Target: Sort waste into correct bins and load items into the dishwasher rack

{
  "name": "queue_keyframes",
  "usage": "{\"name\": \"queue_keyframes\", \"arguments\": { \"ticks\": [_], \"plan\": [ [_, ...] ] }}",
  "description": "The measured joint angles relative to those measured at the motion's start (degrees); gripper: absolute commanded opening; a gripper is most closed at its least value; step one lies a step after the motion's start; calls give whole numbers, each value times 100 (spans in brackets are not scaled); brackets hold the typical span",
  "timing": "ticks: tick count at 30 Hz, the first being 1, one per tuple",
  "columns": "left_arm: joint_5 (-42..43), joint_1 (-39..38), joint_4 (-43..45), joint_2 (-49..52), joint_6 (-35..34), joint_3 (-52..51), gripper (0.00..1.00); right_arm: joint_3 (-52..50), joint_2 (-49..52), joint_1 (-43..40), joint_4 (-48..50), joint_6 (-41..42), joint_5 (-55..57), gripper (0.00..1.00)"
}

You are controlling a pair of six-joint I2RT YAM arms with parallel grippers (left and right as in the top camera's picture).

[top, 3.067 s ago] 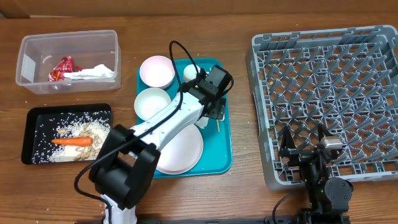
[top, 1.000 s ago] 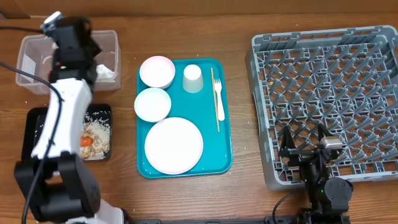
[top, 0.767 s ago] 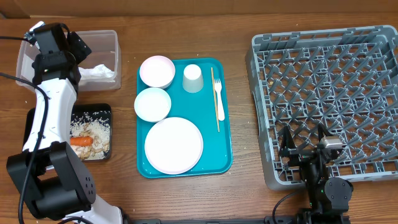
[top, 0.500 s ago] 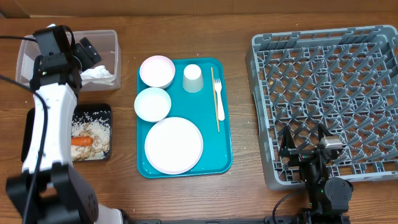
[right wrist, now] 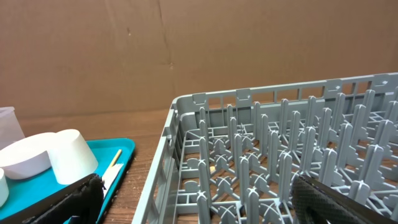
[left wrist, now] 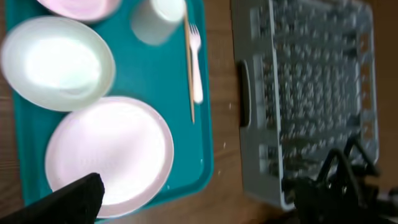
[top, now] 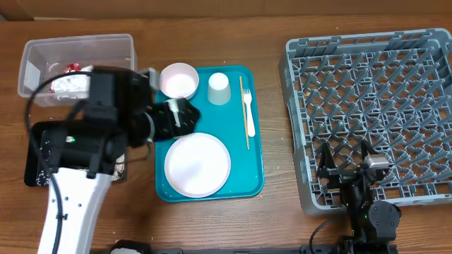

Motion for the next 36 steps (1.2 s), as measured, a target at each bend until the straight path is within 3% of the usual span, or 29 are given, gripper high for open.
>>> {"name": "queue_keyframes", "arguments": {
  "ticks": [5,12,24,32,36],
  "plan": [
    [-728,-1152,-50,2,-323,-361,100,0,0,0,0,-2,0,100],
    [-1255,-1941,-96,4,-1038,-1047,100,0,0,0,2,-2,0,100],
    [-1338,-3101,1329,48,-1377,-1906,100,0,0,0,-2,-2,-2,100],
    [-1513,-3099,1163,332,-1386,-1908,100,0,0,0,-2,-4,-2,100],
    [-1790,-2286,625,337,-1569,-1908,100,0,0,0,0,-2,-2,100]
  ]
}}
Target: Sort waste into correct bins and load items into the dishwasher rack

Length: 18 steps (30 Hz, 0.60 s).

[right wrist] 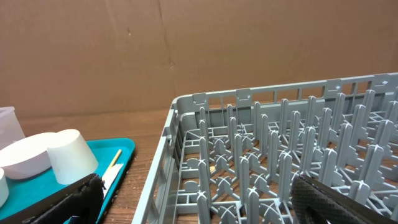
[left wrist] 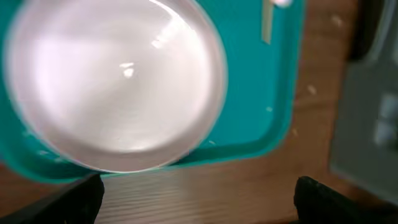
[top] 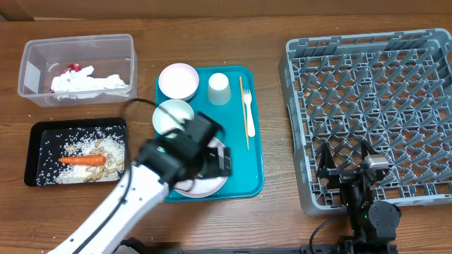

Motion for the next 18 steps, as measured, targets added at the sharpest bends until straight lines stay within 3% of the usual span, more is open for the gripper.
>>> {"name": "queue_keyframes", "arguments": {
  "ticks": [5,10,18],
  "plan": [
    [-227,2037,-975,4,-57,-11,100,0,0,0,-2,2,0,100],
    [-170,3713,-1403,4,31,-11,100,0,0,0,-4,0,-2,100],
    [-195,5158,-1460,4,90,-11,100,0,0,0,-2,0,2,100]
  ]
}}
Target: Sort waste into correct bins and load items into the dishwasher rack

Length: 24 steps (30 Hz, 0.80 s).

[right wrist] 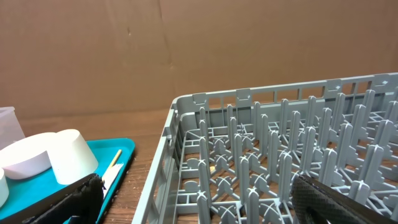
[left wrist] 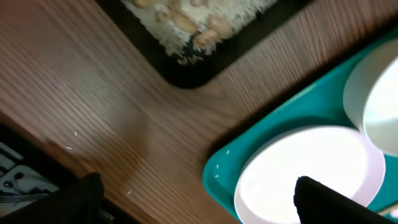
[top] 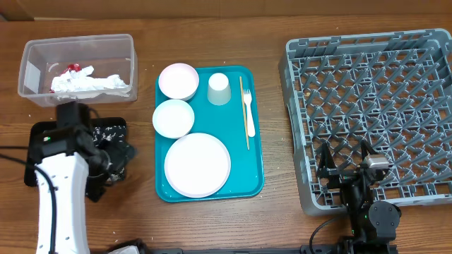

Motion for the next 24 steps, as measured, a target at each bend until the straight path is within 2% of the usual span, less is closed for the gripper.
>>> {"name": "queue_keyframes", "arguments": {
  "ticks": [7,14,17,19,21,24],
  "plan": [
    [55,756,-37,0,0,0,100,0,0,0,-2,0,-2,100],
    [79,761,28,0,0,0,100,0,0,0,173,87,-258,100],
    [81,761,31,0,0,0,100,0,2,-9,629,789,-1585,100],
    [96,761,37,0,0,0,100,0,-4,-7,892,1788,-3458,100],
    [98,761,44,0,0,0,100,0,-2,-4,1014,2527,-4601,100],
    [98,761,44,0,0,0,100,0,-4,-4,1427,3578,-5399,100]
  ]
}}
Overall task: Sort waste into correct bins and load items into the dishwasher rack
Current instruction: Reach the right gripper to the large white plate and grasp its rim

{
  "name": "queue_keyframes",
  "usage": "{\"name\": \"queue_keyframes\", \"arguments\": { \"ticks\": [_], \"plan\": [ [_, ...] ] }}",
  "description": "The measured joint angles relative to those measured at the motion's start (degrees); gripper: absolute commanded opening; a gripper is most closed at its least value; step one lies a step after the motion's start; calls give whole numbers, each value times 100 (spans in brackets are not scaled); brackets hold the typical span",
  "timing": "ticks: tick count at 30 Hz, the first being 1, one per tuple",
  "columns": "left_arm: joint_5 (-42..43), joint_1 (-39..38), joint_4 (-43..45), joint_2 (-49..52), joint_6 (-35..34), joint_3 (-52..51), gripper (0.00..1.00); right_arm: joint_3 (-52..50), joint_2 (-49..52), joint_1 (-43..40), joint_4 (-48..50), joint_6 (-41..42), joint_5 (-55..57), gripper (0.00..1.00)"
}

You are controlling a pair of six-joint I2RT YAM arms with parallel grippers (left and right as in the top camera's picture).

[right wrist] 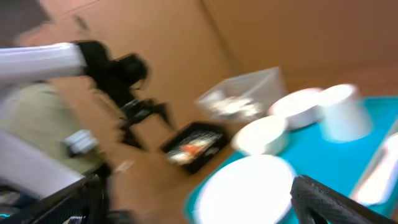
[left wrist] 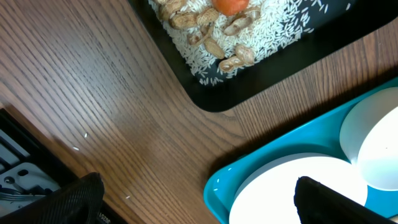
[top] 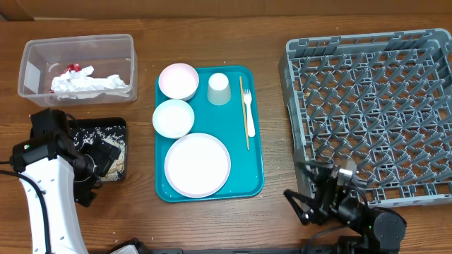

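A teal tray [top: 256, 169] holds a pink bowl [top: 177, 80], a white bowl [top: 173, 118], a white plate [top: 197, 164], an upturned cup [top: 218, 88], a white fork [top: 249, 113] and a chopstick [top: 241, 95]. The grey dishwasher rack [top: 374, 113] stands to the right with nothing in it. My left gripper [top: 106, 154] hangs open over the right end of the black tray [left wrist: 249, 93]. My right gripper [top: 311, 201] is open, off the rack's front left corner and turned toward the plate [right wrist: 245, 190]; its view is blurred.
A clear bin [top: 78, 68] with crumpled waste sits at the back left. The black tray holds rice, peanuts and a carrot [left wrist: 231, 5]. Bare wood lies between the teal tray and the rack.
My right arm has swung from its rest at the rack's front to face left, toward the teal tray. My left gripper has shifted slightly over the black tray's right end.
My left gripper was above the teal tray near the bowls, then over the white plate, then over the black tray's right end, where it stays open. The right arm rested by the rack through all earlier moments and has now turned left.
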Motion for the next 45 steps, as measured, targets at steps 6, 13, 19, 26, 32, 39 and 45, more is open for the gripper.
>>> {"name": "queue_keyframes", "arguments": {
  "ticks": [6,13,19,26,32,39,45],
  "plan": [
    [17,0,-2,0,0,-2,100,17,-4,0,2173,1989,-522,100],
    [17,0,0,0,0,-4,100,2105,348,-2,-984,1392,55,100],
    [17,0,2,0,0,-11,100,4507,1707,-4,-3858,-522,1401,99],
    [20,0,-2,0,0,-13,100,5508,3480,175,-4848,-1355,1967,99],
    [17,0,0,0,0,-13,100,5519,4448,1823,-5090,-1620,3185,99],
    [20,0,0,0,0,-15,100,5628,6452,4868,-5071,-1239,5982,100],
    [17,0,2,0,0,-15,100,6085,8236,5217,-5007,-986,6426,100]
  ]
}}
